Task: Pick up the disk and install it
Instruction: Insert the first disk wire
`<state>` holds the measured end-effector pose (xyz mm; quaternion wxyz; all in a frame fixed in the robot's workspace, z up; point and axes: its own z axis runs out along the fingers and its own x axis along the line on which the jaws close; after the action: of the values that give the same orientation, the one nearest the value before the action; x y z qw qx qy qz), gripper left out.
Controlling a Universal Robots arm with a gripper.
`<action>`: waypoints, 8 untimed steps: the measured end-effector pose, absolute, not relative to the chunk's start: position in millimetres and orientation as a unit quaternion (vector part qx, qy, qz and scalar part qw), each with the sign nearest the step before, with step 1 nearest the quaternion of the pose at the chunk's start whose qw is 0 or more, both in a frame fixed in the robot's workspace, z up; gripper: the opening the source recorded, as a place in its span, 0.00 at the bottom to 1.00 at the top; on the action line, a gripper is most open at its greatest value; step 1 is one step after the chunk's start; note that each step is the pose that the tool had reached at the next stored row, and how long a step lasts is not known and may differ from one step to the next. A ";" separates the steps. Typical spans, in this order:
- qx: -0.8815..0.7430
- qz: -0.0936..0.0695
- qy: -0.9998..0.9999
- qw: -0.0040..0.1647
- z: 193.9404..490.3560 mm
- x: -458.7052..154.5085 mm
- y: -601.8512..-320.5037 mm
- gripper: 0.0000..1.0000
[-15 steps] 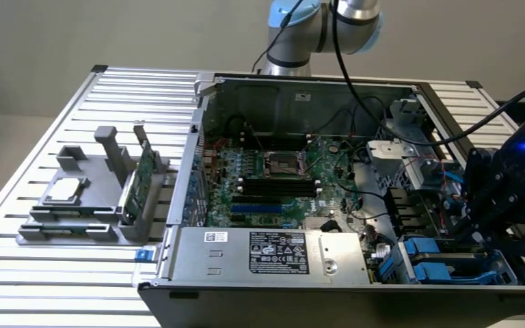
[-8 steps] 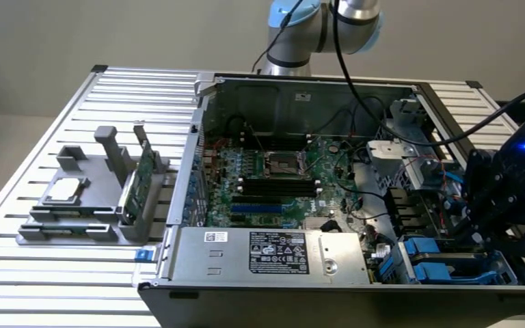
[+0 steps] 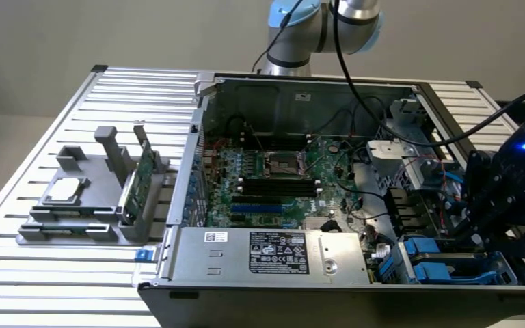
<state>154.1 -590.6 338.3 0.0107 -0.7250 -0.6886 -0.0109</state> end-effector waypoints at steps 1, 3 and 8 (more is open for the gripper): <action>-0.725 -0.010 -0.689 0.010 338.1 154.1 -590.1 0.16; -0.725 -0.010 -0.689 0.010 337.8 154.1 -589.4 0.16; -0.725 -0.009 -0.689 0.008 337.6 154.1 -588.5 0.16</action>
<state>154.1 -588.5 337.6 0.0082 -0.7251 -0.6885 -0.0086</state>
